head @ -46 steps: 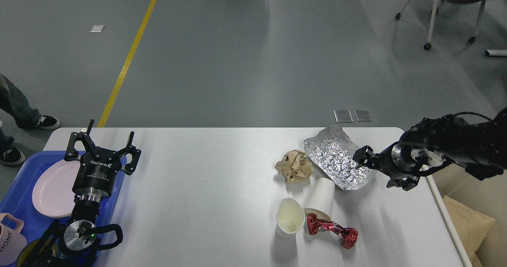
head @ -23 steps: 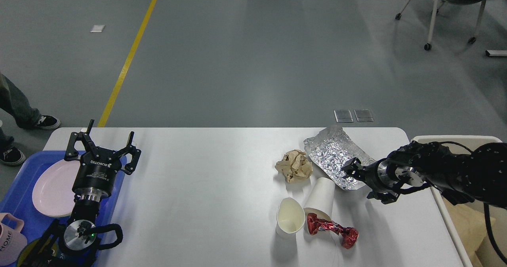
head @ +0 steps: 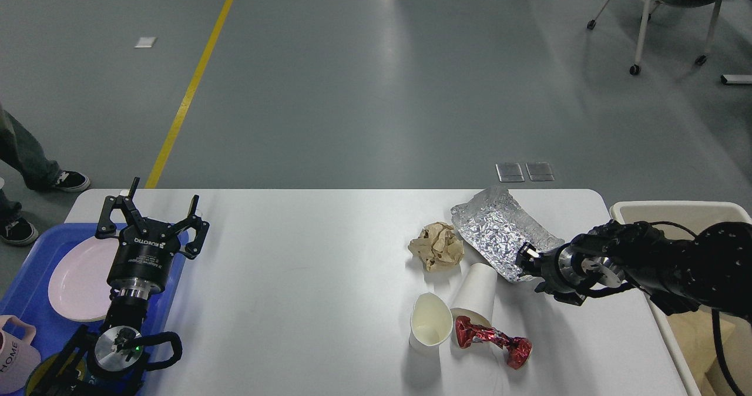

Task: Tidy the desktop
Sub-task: 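Lower the right gripper onto the edge of the foil wrapper, then grasp the foil wrapper with the right gripper and lift it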

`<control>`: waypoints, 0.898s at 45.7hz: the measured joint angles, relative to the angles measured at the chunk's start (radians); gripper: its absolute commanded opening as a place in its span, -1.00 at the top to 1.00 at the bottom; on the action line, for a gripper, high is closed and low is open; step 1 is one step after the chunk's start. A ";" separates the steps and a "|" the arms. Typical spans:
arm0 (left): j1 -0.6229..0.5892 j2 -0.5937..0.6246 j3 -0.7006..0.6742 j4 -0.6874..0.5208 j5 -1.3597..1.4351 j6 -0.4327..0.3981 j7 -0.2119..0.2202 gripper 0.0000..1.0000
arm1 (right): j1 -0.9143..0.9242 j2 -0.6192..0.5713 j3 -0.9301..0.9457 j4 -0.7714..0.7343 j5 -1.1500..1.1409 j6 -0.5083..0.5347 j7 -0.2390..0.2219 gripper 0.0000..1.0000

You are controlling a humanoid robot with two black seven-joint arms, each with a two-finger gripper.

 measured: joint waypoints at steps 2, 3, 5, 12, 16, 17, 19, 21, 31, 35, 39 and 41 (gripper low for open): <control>0.000 0.000 0.000 0.000 0.000 0.000 0.000 -0.93 | -0.001 0.000 0.000 0.000 0.000 -0.006 -0.001 1.00; 0.000 0.000 0.000 0.000 0.000 0.000 0.000 -0.93 | -0.001 0.000 0.000 0.000 0.000 -0.012 -0.002 1.00; 0.000 0.000 0.000 0.000 0.000 0.000 0.000 -0.93 | -0.001 0.000 0.001 -0.001 0.000 -0.022 -0.006 1.00; 0.000 0.000 0.000 0.000 0.000 0.000 0.000 -0.93 | -0.001 -0.001 0.008 -0.001 0.006 -0.047 -0.048 1.00; 0.000 0.000 0.000 0.000 0.000 0.000 0.000 -0.93 | -0.001 -0.003 0.029 -0.001 0.020 -0.054 -0.071 1.00; 0.000 0.000 0.000 0.000 0.000 0.000 0.000 -0.93 | -0.001 -0.003 0.033 -0.001 0.022 -0.055 -0.074 1.00; 0.000 0.000 0.000 0.000 0.001 0.000 0.000 -0.93 | -0.001 -0.004 0.038 -0.001 0.025 -0.055 -0.079 1.00; 0.000 0.000 0.000 0.000 0.001 0.000 0.000 -0.93 | -0.001 -0.005 0.041 -0.001 0.026 -0.056 -0.081 1.00; 0.000 0.000 0.000 0.000 0.001 0.000 0.000 -0.93 | 0.029 -0.009 0.042 0.036 0.028 -0.046 -0.083 1.00; 0.000 0.000 0.000 0.000 0.001 0.000 0.000 -0.93 | 0.086 -0.047 0.039 0.115 0.028 -0.040 -0.083 1.00; 0.000 0.000 0.000 0.000 0.000 0.000 0.000 -0.93 | 0.165 -0.111 0.028 0.220 0.024 -0.038 -0.083 1.00; 0.000 0.000 0.000 0.000 0.001 0.000 0.000 -0.93 | 0.208 -0.136 0.019 0.272 0.019 -0.038 -0.082 1.00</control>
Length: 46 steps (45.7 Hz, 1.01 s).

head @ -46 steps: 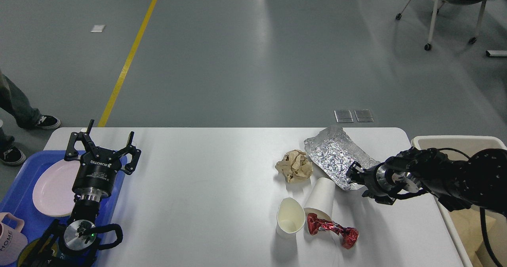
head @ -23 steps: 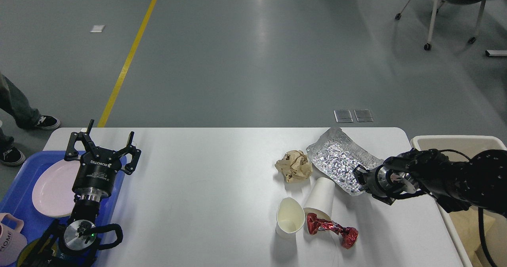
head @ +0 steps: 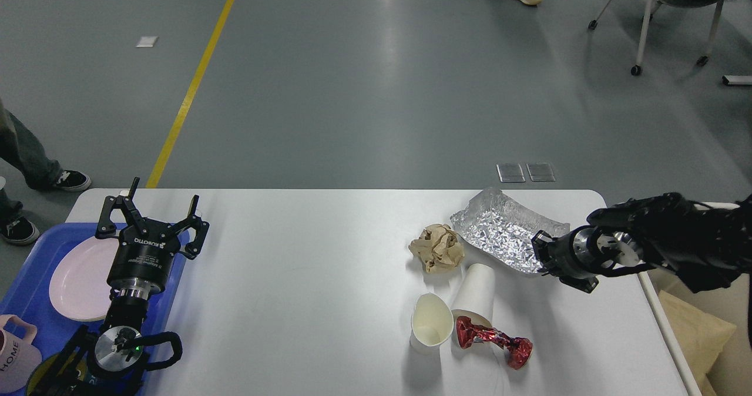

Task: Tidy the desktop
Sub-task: 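Grasp the foil wrapper with the right gripper and lift it, then carry the foil wrapper into the bin and open the right gripper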

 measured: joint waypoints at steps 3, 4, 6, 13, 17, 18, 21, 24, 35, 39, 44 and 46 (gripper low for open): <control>0.000 0.000 0.000 0.000 0.000 0.000 0.000 -0.93 | 0.075 -0.036 -0.030 0.083 -0.007 0.001 0.000 1.00; 0.000 0.000 0.000 0.000 0.000 0.000 0.000 -0.93 | 0.100 -0.045 -0.045 0.108 -0.009 0.001 0.000 1.00; 0.000 0.000 0.000 0.000 0.000 0.000 0.000 -0.93 | 0.160 -0.060 -0.082 0.165 -0.011 0.001 0.000 1.00; 0.000 0.000 0.000 0.000 0.000 0.000 0.000 -0.93 | 0.379 -0.109 -0.190 0.362 -0.013 0.005 0.001 1.00; 0.000 0.000 0.000 0.000 0.000 0.000 0.000 -0.93 | 0.488 -0.136 -0.227 0.459 -0.011 0.017 0.001 1.00; 0.000 0.000 0.000 0.000 0.000 0.000 0.000 -0.93 | 0.513 -0.142 -0.235 0.480 -0.011 0.021 0.001 1.00; 0.000 0.000 0.000 0.000 0.000 0.000 0.000 -0.93 | 0.593 -0.160 -0.263 0.546 -0.011 0.027 0.001 1.00; 0.000 0.000 0.000 0.000 0.000 0.000 0.000 -0.93 | 0.643 -0.175 -0.282 0.589 -0.011 0.029 0.001 1.00; 0.000 0.000 0.000 0.000 -0.001 0.000 0.000 -0.93 | 0.736 -0.207 -0.322 0.705 -0.055 0.026 -0.001 1.00; 0.000 0.000 0.000 0.000 -0.001 0.000 0.000 -0.93 | 0.754 -0.216 -0.338 0.720 -0.057 0.017 -0.001 1.00; 0.000 0.000 0.000 0.000 -0.001 0.000 0.000 -0.93 | 0.757 -0.242 -0.374 0.707 -0.057 0.006 0.002 1.00; 0.000 0.000 0.000 0.000 -0.001 0.000 0.000 -0.93 | 0.753 -0.268 -0.388 0.688 -0.057 0.004 0.004 1.00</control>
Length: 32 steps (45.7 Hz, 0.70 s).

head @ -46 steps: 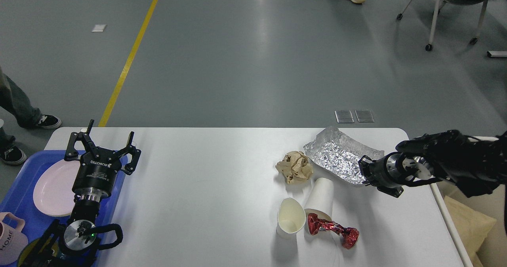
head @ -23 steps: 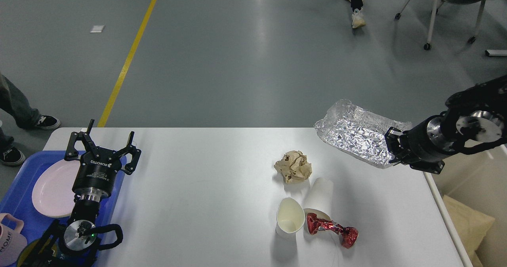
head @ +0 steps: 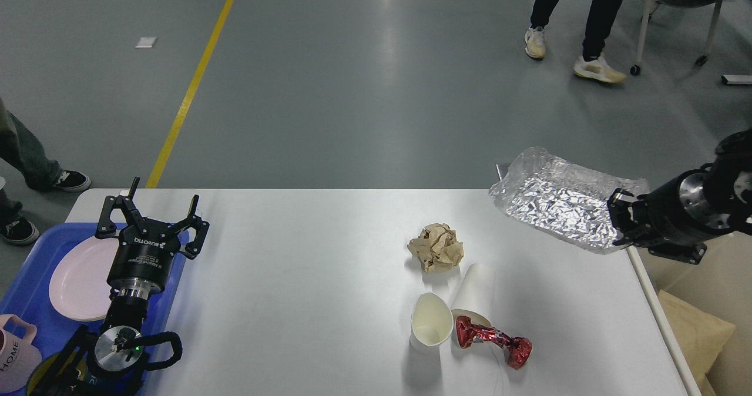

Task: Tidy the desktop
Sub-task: 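Carry the foil wrapper into the bin and open the right gripper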

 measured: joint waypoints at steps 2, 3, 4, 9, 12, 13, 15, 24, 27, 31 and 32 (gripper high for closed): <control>0.000 0.000 0.000 0.000 0.000 0.000 0.000 -0.93 | -0.011 -0.034 -0.014 -0.026 -0.003 -0.001 0.002 1.00; 0.000 0.000 0.000 0.000 0.000 0.000 0.000 -0.93 | -0.018 -0.050 -0.019 -0.039 -0.006 -0.001 0.003 1.00; 0.000 0.000 0.000 0.000 0.000 0.000 0.000 -0.93 | -0.030 -0.070 -0.025 -0.057 -0.012 -0.001 0.003 1.00; 0.000 0.000 0.000 0.000 0.000 0.000 0.000 -0.93 | -0.104 -0.165 -0.032 -0.159 -0.070 0.007 0.004 1.00; 0.000 0.000 0.000 0.000 0.001 0.000 0.000 -0.93 | -0.158 -0.234 -0.022 -0.238 -0.115 0.010 0.005 1.00; 0.000 0.000 0.000 0.000 0.001 0.000 0.000 -0.93 | -0.178 -0.255 -0.016 -0.266 -0.126 0.011 0.006 1.00; 0.000 0.000 0.000 0.000 0.000 0.000 0.000 -0.93 | -0.229 -0.293 0.002 -0.325 -0.143 0.011 0.008 1.00; 0.000 0.000 0.000 0.000 0.001 0.000 0.000 -0.93 | -0.582 -0.338 0.208 -0.592 -0.156 -0.012 0.012 1.00; 0.000 0.000 0.000 0.000 0.001 0.000 0.000 -0.93 | -0.731 -0.333 0.321 -0.686 -0.156 -0.040 0.012 1.00; 0.000 0.000 0.000 0.000 0.000 0.000 0.000 -0.93 | -0.933 -0.309 0.483 -0.800 -0.155 -0.106 0.012 1.00; 0.000 0.000 0.000 0.000 0.000 0.000 0.000 -0.93 | -0.978 -0.298 0.518 -0.826 -0.155 -0.121 0.012 1.00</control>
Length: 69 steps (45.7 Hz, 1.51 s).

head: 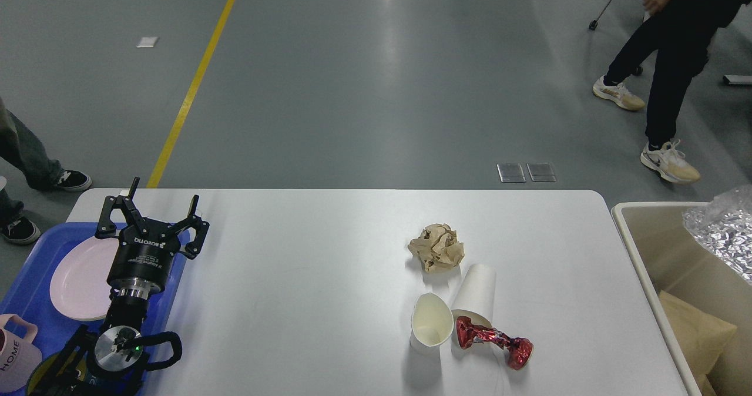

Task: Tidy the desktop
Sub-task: 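Carry the foil wrapper into the bin and open the right gripper, then raise the right gripper out of the bin over the table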

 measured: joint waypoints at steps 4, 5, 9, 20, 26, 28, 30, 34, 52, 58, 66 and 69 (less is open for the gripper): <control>0.000 0.000 0.000 0.000 0.000 0.000 0.000 -0.93 | -0.184 0.070 0.138 -0.126 0.000 -0.052 0.000 1.00; 0.000 0.000 0.000 0.000 0.000 0.000 0.000 -0.93 | -0.219 0.090 0.161 -0.158 0.000 -0.060 0.000 1.00; 0.000 0.000 0.000 0.000 0.000 0.000 0.000 -0.93 | -0.340 0.195 0.221 -0.313 -0.001 -0.085 0.000 1.00; 0.000 0.000 0.000 0.000 -0.001 0.000 0.000 -0.93 | -0.553 0.488 0.213 -0.614 -0.013 -0.201 0.001 1.00; 0.000 0.000 0.000 0.000 -0.001 0.000 0.000 -0.93 | -0.569 0.531 0.158 -0.631 -0.015 -0.266 0.000 1.00; 0.000 0.000 0.000 0.000 -0.001 0.000 0.000 -0.93 | -0.571 0.534 0.150 -0.631 -0.013 -0.276 0.000 1.00; 0.000 0.000 0.000 0.000 -0.001 0.000 0.000 -0.93 | -0.573 0.536 0.145 -0.632 -0.013 -0.280 0.000 1.00; 0.000 0.000 0.000 0.000 0.000 0.000 0.000 -0.93 | -0.574 0.537 0.142 -0.632 -0.012 -0.282 0.000 1.00; 0.000 0.000 0.000 0.000 0.000 0.000 0.000 -0.93 | -0.573 0.537 0.145 -0.632 -0.011 -0.308 -0.001 -1.00; 0.000 0.000 0.000 0.000 0.000 0.000 0.000 -0.93 | -0.573 0.537 0.144 -0.624 -0.011 -0.320 0.000 -1.00; 0.000 0.000 0.000 0.000 -0.001 0.000 0.000 -0.93 | -0.573 0.538 0.141 -0.620 -0.011 -0.317 0.000 -1.00; 0.000 0.000 0.000 0.000 -0.001 0.000 0.000 -0.93 | -0.573 0.536 0.141 -0.618 -0.011 -0.315 0.000 -1.00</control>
